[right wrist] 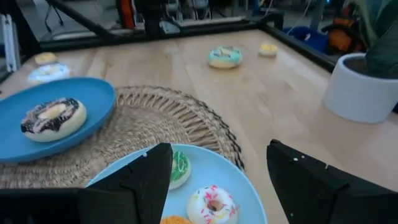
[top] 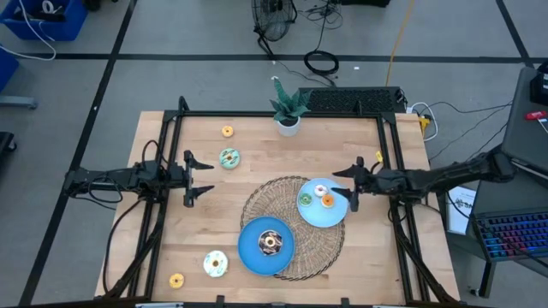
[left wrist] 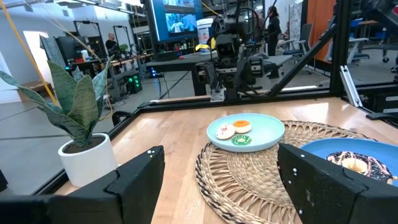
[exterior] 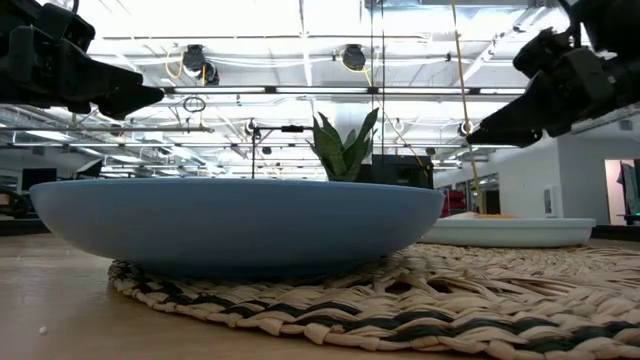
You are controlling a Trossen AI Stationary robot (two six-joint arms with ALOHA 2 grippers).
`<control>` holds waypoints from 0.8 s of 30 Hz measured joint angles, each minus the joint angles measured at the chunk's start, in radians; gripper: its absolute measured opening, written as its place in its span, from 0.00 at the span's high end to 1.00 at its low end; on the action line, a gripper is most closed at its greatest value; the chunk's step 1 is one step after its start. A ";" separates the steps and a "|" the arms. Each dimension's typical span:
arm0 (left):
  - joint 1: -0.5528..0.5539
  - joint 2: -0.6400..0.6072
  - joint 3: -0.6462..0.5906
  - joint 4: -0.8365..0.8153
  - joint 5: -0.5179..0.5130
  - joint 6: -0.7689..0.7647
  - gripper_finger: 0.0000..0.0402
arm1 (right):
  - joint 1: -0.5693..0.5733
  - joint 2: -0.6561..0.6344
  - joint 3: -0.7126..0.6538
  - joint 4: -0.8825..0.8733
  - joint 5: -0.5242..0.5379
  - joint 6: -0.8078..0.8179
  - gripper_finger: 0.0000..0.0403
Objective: Pick & Place donuts
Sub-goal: Put the large light blue donut on the blue plate
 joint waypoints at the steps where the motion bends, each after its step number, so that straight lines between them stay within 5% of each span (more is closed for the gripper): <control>1: 0.000 0.000 0.000 0.000 0.000 0.000 0.24 | 0.000 -0.019 -0.014 0.014 0.000 -0.004 0.40; 8: 0.000 0.000 0.000 0.000 0.000 0.000 0.24 | -0.021 -0.166 -0.145 0.210 0.000 -0.039 0.40; 24: 0.000 0.000 0.000 0.000 0.000 0.000 0.24 | -0.041 -0.389 -0.169 0.019 -0.080 -0.183 0.40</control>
